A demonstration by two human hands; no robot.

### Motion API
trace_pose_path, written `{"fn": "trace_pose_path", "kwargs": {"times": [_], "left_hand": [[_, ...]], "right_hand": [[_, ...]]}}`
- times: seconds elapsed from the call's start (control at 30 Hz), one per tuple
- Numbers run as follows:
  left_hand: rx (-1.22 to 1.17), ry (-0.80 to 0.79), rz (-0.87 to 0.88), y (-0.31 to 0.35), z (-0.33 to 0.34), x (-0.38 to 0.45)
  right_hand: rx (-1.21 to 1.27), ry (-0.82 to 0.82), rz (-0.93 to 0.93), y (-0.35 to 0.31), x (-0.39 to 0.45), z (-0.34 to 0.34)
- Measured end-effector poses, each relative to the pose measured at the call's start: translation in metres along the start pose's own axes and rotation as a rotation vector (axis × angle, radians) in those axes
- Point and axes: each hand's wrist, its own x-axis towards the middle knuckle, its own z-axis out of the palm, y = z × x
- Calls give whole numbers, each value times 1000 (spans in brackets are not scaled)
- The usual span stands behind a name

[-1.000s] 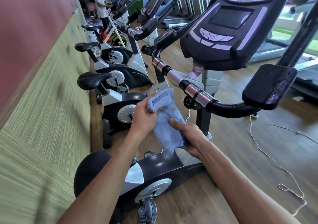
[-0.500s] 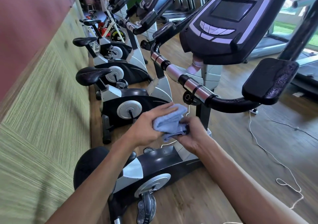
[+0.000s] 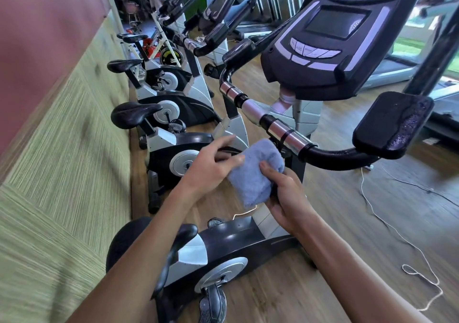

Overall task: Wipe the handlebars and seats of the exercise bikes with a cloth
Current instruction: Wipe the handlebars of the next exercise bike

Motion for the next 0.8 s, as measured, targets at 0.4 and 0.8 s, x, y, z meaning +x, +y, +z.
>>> {"fn": "trace_pose_path", "kwargs": {"times": [0.4,0.8], "left_hand": [[-58,70,501,112,21,64],[262,140,584,248,211,186]], "right_hand": [[-977,317,-930,-143,-30,31],[-817,612,-712,-334,22,-72]]}}
